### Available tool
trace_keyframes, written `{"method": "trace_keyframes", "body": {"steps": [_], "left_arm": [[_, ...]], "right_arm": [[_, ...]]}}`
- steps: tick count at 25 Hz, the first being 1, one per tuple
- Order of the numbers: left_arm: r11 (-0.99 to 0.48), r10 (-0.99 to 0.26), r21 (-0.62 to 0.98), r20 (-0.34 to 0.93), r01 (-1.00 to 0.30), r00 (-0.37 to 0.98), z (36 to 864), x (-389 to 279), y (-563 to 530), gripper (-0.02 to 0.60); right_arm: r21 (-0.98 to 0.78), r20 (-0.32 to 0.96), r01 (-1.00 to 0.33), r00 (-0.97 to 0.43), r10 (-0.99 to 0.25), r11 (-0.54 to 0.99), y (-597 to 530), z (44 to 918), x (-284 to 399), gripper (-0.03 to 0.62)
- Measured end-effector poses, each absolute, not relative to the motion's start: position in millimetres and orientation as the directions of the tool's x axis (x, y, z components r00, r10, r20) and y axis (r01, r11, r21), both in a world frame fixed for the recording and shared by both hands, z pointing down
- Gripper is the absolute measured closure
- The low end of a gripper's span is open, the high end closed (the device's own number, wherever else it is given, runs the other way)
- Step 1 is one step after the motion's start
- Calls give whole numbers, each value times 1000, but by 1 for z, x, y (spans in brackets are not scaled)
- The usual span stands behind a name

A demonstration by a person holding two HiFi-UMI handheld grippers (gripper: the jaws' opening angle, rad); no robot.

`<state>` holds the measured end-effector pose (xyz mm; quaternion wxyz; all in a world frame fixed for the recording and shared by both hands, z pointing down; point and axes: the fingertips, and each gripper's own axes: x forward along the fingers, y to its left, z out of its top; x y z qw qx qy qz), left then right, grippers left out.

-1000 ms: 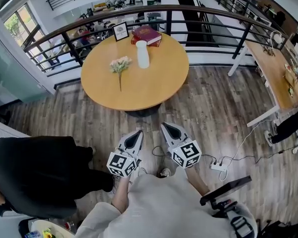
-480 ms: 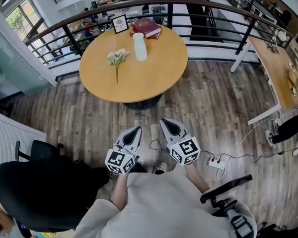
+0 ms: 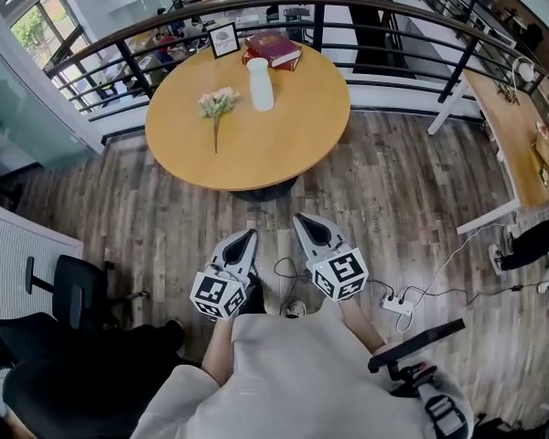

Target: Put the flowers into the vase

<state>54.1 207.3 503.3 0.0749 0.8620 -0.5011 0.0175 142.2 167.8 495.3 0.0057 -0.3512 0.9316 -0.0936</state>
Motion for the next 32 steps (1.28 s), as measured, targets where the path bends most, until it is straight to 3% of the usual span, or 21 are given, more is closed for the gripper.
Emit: {"method": "trace_keyframes", "body": {"steps": [10, 32], "left_arm": [[-519, -836, 153, 111, -841, 537, 521, 23, 139, 575], [-549, -825, 154, 59, -822, 562, 472, -175, -74, 575]], "right_arm": [[-188, 91, -689, -721, -686, 699, 102, 512, 110, 585], [-106, 121, -689, -725, -678, 717, -98, 460, -100, 585]]}}
